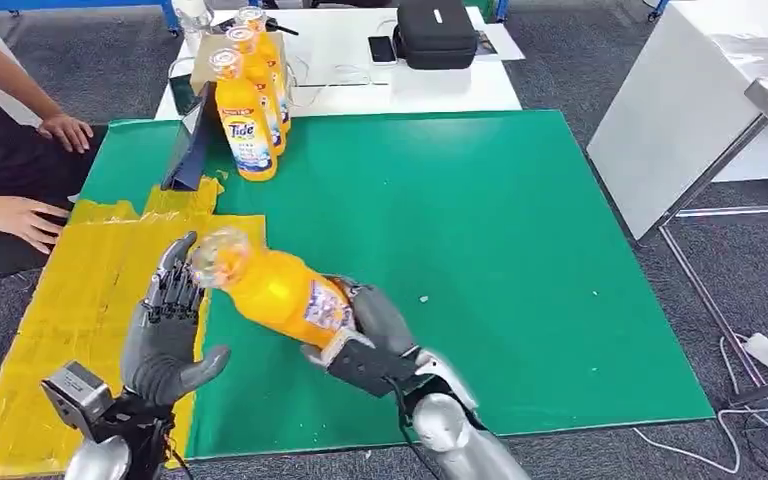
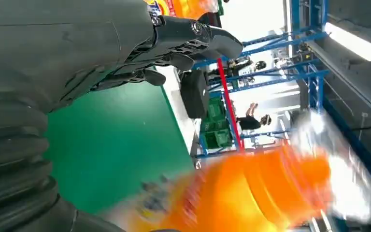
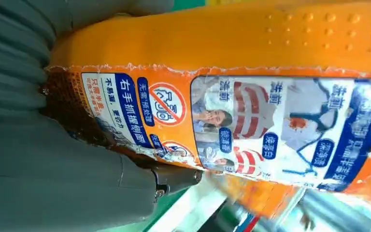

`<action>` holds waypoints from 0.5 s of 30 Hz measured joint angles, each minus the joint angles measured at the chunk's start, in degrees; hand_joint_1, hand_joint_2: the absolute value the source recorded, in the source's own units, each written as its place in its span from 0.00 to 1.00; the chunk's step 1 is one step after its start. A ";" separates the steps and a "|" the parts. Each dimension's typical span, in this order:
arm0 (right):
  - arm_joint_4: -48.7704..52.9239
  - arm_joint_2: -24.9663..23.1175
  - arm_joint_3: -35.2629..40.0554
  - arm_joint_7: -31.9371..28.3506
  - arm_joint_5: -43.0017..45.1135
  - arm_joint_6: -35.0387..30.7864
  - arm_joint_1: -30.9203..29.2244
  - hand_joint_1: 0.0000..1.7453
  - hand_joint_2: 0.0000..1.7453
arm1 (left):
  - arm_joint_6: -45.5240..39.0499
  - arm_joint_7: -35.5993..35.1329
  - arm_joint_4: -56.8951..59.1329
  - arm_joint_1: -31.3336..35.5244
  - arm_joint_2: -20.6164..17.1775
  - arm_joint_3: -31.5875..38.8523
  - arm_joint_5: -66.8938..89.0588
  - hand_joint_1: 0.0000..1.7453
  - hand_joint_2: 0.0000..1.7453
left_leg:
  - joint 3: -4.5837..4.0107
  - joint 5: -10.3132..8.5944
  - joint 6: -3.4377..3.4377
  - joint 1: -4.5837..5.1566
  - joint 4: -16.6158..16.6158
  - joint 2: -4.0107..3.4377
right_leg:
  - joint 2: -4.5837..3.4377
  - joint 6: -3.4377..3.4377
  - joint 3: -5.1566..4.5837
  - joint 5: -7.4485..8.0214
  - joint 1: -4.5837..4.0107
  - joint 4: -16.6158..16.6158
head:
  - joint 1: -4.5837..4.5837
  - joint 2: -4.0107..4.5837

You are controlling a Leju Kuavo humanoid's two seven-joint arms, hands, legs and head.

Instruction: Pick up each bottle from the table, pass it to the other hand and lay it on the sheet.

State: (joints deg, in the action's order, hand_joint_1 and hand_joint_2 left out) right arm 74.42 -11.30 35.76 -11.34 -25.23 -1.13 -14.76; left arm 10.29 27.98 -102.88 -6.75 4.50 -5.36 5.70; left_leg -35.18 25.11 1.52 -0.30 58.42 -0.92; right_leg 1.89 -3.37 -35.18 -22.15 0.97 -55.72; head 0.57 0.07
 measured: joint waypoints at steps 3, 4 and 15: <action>-2.45 -2.58 5.92 0.79 -0.81 0.94 -1.99 0.96 1.00 | 0.59 0.26 0.00 -0.03 0.26 -0.22 -0.57 0.00 1.00 | -0.01 -0.01 -0.01 -0.01 0.00 -0.02 | 0.01 0.02 -0.03 -0.02 0.00 -0.02 | -0.02 0.00; -3.51 -3.32 7.81 1.11 -0.83 1.07 -2.60 0.96 1.00 | 0.79 0.41 0.00 -0.18 0.28 -0.26 -0.77 0.00 1.00 | -0.02 -0.01 -0.01 -0.02 0.00 0.00 | 0.02 0.03 -0.03 -0.03 0.00 -0.02 | 0.02 0.00; -8.26 -5.22 14.40 2.03 -0.26 1.05 -6.55 0.96 1.00 | 1.22 1.25 0.00 -1.73 0.28 -0.50 -0.79 0.00 1.00 | -0.02 -0.01 -0.01 0.05 0.00 0.04 | 0.03 0.02 -0.01 -0.02 0.06 0.00 | -0.02 0.00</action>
State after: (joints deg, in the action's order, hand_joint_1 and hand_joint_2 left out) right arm 66.16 -16.52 50.16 -9.31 -25.48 -0.09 -21.31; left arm 11.52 29.22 -102.88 -8.48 4.79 -5.86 4.92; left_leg -35.20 25.10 1.51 -0.24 58.42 -0.87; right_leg 1.92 -3.35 -35.19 -22.17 1.02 -55.72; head 0.55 0.07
